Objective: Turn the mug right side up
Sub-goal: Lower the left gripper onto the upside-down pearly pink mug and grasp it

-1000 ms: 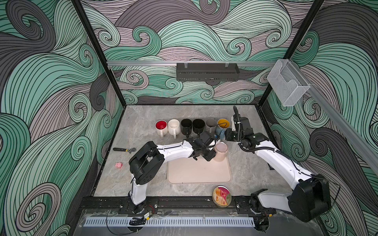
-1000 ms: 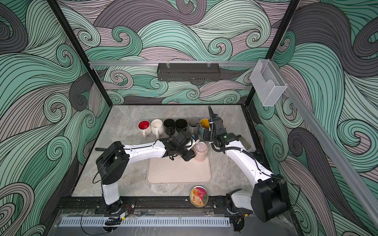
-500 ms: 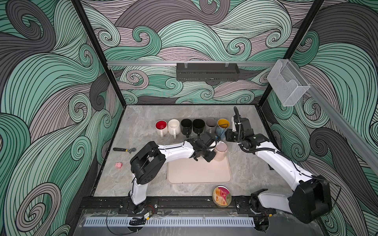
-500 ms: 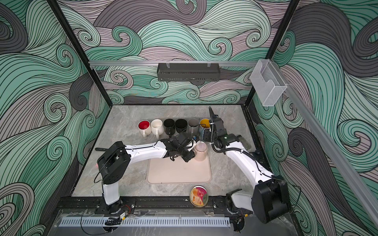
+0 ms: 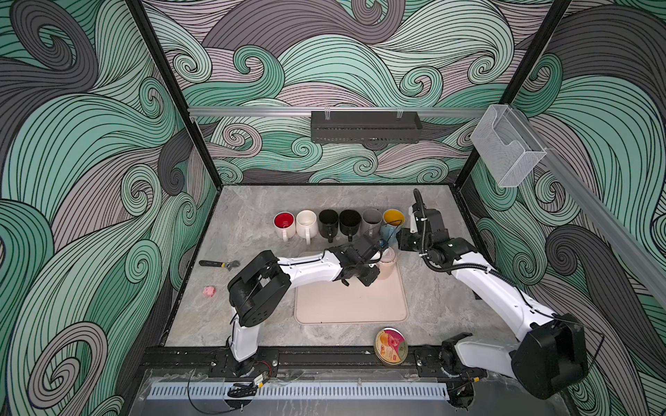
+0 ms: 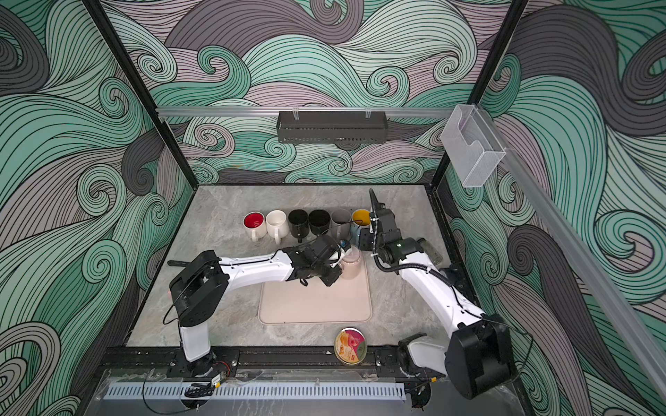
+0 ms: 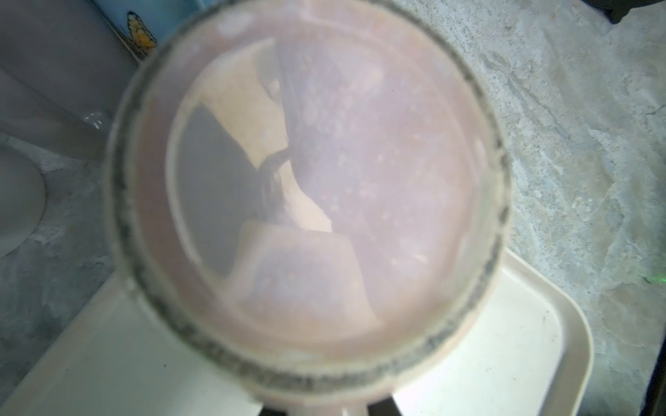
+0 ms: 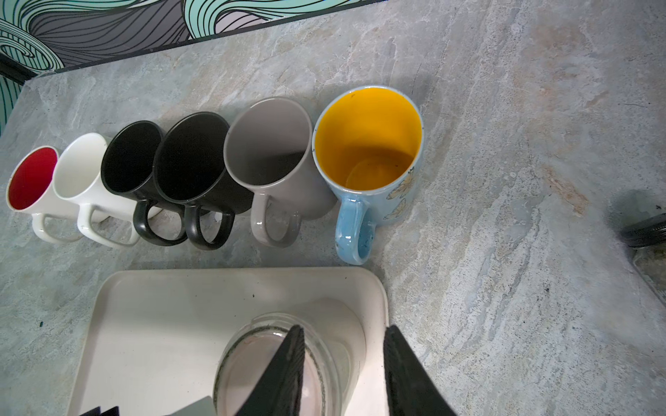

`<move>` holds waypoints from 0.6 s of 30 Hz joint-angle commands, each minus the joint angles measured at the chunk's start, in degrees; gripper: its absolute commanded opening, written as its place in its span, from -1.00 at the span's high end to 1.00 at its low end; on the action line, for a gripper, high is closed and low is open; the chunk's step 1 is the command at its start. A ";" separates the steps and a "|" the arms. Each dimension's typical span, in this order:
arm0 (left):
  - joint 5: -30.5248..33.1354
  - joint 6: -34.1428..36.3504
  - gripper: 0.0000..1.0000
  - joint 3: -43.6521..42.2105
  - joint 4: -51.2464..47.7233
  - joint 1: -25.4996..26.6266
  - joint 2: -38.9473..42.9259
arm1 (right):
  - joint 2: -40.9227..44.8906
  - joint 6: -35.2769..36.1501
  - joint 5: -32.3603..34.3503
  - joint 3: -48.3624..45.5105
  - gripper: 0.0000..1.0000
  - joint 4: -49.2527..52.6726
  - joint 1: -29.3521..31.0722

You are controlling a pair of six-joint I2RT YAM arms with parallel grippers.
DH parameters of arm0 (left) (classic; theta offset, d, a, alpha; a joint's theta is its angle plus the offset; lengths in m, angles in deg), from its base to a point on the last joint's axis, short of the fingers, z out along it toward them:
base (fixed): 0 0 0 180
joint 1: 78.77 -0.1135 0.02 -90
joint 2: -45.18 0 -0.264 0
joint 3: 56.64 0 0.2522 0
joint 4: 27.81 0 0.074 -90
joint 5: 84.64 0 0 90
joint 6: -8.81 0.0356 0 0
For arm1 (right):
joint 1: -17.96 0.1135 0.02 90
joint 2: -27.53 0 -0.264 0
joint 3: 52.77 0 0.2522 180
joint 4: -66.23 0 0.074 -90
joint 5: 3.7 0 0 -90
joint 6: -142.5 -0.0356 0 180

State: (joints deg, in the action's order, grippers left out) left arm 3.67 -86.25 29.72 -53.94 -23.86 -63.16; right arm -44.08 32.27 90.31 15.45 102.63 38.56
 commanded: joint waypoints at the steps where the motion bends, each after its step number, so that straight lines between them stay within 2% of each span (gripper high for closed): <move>1: 3.89 0.76 1.00 1.05 -1.12 0.67 1.76 | 1.21 -0.51 -0.47 -0.74 0.23 -1.01 -0.23; 3: 4.24 0.67 0.93 1.27 -1.60 0.71 1.20 | 1.19 -0.50 -0.40 -0.75 0.23 -1.19 -0.28; 4: 4.24 0.50 0.79 1.27 -1.69 0.77 0.93 | 1.08 -0.50 -0.46 -0.72 0.23 -1.29 -0.25; 5: 4.33 0.36 0.57 1.40 -1.83 0.79 0.60 | 1.06 -0.51 -0.47 -0.71 0.23 -1.28 -0.25; 8: 5.02 -0.20 0.37 1.55 -2.14 0.79 0.24 | 0.60 -0.48 -0.79 -0.43 0.23 -1.32 -0.23; 11: 5.77 -0.53 0.30 1.91 -2.48 0.76 0.14 | 0.52 -0.49 -1.01 -0.30 0.23 -1.44 -0.24; 18: 7.93 -0.83 0.29 3.22 -3.83 0.79 -0.07 | -0.02 -0.41 -1.34 0.13 0.23 -1.67 -0.22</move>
State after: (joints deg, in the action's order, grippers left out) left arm 9.66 -86.75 30.42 -55.79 -23.44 -63.16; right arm -43.76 32.29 89.48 15.25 101.82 38.56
